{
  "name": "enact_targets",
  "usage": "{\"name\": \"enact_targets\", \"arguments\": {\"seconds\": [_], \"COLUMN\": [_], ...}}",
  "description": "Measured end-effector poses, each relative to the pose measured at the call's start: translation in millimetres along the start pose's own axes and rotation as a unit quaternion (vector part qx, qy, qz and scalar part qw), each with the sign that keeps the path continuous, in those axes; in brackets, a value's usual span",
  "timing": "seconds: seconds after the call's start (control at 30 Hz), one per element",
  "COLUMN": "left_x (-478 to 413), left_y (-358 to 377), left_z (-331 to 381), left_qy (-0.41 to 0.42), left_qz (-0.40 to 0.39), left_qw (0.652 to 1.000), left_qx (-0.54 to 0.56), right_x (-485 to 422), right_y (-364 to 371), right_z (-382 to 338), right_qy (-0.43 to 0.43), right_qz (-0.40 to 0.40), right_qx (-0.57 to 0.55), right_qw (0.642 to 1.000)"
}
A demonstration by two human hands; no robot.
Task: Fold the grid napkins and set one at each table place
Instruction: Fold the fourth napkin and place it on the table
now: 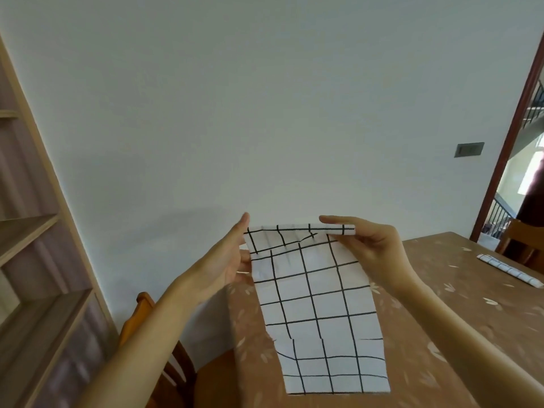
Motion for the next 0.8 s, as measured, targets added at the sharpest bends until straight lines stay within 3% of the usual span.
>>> {"name": "enact_targets", "arguments": {"seconds": [0.27,0.37,0.47,0.5,0.63,0.8], "left_x": [-3.4,-2.2,-1.1,-0.7,-0.1,-2.3], "left_y": [-17.3,-22.2,-26.9,-28.0,-27.5,-28.7], "left_z": [11.6,14.6,17.0,17.7,19.9,21.0], "left_qy": [0.097,0.123,0.137,0.139,0.145,0.153], "left_qz": [0.006,0.035,0.060,0.068,0.089,0.107], "left_qw": [0.995,0.991,0.988,0.987,0.985,0.982], "left_qx": [0.025,0.032,0.043,0.042,0.013,0.006], "right_x": [6.5,12.4,22.1,25.1,27.6,23.3], "right_y": [-1.0,0.5,17.8,20.8,21.9,17.8], "right_z": [0.8,18.2,29.2,31.4,27.0,22.5], "right_qy": [-0.011,0.100,0.254,0.277,0.233,0.180], "right_qz": [-0.044,-0.021,-0.018,-0.032,-0.084,-0.060], "right_qx": [0.027,-0.065,-0.242,-0.245,-0.128,-0.121], "right_qw": [0.999,0.993,0.936,0.928,0.960,0.974]}}
Point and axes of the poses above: each hand's wrist, its own x-axis away from the middle knuckle, its own y-axis out of the palm, z = x × y, the point moved 10 cm from there along -x, towards the middle knuckle, and after that the axes turned 11 degrees about -y, right-handed, at the moved point
